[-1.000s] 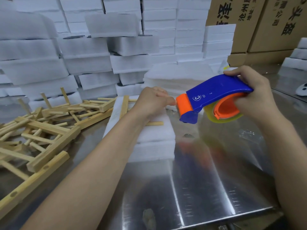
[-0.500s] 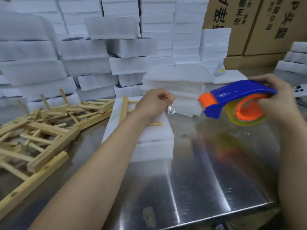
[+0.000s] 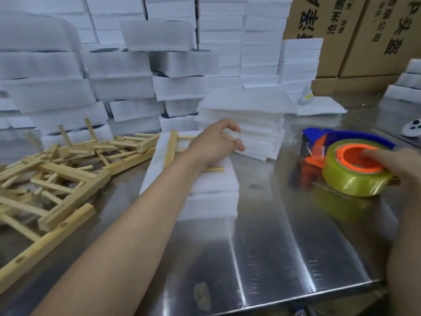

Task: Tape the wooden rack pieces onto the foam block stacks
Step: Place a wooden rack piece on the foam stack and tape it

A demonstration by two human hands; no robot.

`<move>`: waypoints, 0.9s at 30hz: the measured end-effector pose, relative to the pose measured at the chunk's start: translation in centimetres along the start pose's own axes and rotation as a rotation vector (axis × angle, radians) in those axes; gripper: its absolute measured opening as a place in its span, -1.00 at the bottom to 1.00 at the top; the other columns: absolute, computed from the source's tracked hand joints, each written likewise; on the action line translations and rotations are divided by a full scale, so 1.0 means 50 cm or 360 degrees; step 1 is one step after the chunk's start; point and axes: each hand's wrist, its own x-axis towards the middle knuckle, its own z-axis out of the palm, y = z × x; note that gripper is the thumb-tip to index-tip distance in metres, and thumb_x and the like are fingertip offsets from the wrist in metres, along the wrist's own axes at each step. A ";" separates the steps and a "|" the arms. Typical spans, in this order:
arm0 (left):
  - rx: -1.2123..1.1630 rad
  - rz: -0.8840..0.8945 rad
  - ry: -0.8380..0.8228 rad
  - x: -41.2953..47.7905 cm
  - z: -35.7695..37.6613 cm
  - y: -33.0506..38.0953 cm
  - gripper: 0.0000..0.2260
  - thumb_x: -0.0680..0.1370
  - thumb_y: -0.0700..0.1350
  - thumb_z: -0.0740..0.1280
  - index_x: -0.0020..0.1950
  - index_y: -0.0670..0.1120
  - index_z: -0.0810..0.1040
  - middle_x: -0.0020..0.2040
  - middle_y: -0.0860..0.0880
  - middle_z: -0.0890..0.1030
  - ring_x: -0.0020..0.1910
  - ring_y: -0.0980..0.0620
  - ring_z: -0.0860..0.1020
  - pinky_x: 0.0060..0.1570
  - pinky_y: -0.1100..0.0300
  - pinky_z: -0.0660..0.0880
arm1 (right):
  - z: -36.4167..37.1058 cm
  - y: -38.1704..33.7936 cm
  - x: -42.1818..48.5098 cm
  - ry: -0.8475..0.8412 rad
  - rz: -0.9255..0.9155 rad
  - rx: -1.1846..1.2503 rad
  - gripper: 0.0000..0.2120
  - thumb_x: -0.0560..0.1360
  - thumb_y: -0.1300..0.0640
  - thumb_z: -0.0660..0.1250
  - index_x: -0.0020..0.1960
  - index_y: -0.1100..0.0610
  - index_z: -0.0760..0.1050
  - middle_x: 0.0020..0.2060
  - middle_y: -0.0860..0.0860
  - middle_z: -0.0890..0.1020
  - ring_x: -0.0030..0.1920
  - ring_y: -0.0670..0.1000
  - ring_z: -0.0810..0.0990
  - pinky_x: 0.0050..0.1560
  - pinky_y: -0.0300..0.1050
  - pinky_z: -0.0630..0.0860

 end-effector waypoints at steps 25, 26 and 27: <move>0.0297 -0.0142 -0.0010 -0.005 0.005 0.009 -0.63 0.31 0.19 0.26 0.07 0.15 0.39 -0.13 0.15 0.62 -0.04 0.07 0.56 -0.03 0.11 0.45 | 0.247 -0.176 -0.346 -0.1309 -0.0354 0.0959 -0.84 0.51 0.40 0.32 0.08 0.30 0.50 -0.20 0.14 0.66 -0.26 -0.02 0.69 -0.21 -0.23 0.62; 0.0340 -0.0154 0.0014 -0.002 0.006 0.009 -0.62 0.34 0.19 0.25 0.12 0.13 0.37 -0.10 0.13 0.63 -0.01 0.07 0.56 0.00 0.11 0.45 | 0.248 -0.175 -0.347 -0.1284 -0.0337 0.0969 -0.79 0.50 0.41 0.33 0.12 0.29 0.48 -0.20 0.15 0.65 -0.26 -0.01 0.69 -0.19 -0.21 0.63; 0.0379 -0.0154 0.0049 0.001 0.008 0.008 -0.64 0.41 0.16 0.24 0.16 0.10 0.34 -0.09 0.10 0.65 0.00 0.05 0.56 0.01 0.11 0.44 | 0.248 -0.176 -0.346 -0.1235 -0.0355 0.0952 -0.74 0.48 0.41 0.35 0.14 0.26 0.48 -0.21 0.14 0.64 -0.25 0.00 0.68 -0.16 -0.20 0.63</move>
